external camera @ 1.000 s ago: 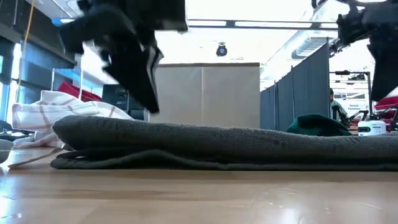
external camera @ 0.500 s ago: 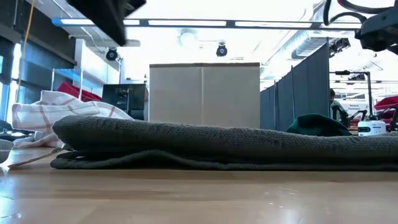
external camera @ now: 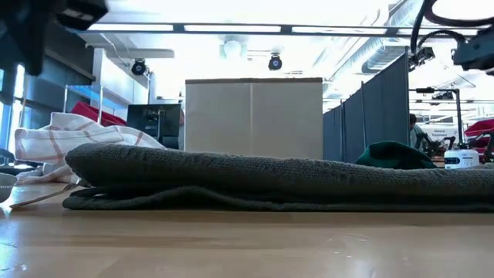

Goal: Fold towel
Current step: Fold the dark grey towel

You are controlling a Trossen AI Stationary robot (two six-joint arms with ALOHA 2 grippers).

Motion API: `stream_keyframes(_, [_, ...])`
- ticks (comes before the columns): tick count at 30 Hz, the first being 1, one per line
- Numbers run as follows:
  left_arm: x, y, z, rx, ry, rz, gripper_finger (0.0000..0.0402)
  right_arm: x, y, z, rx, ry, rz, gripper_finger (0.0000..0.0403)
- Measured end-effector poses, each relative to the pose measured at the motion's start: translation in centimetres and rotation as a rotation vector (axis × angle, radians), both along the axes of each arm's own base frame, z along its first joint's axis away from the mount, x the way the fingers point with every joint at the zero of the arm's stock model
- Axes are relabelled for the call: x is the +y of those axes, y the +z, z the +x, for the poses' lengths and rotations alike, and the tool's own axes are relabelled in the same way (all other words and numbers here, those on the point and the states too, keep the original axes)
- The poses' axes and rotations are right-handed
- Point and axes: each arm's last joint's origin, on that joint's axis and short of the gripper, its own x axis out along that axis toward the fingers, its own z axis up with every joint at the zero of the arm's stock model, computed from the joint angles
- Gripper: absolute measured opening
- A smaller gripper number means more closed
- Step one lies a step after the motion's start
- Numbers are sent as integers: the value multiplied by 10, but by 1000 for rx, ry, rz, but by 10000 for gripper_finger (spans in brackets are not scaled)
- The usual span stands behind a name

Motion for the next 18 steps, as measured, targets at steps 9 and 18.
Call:
stream_keyframes(9, [1,-11,-33,-101,46,-121,0,-4,-49,-7,-67,-68,70,162])
stream_keyframes(18, [8,-45,-35,-193,99,-88,0,-10,-69,-14,-86,-87,71,120])
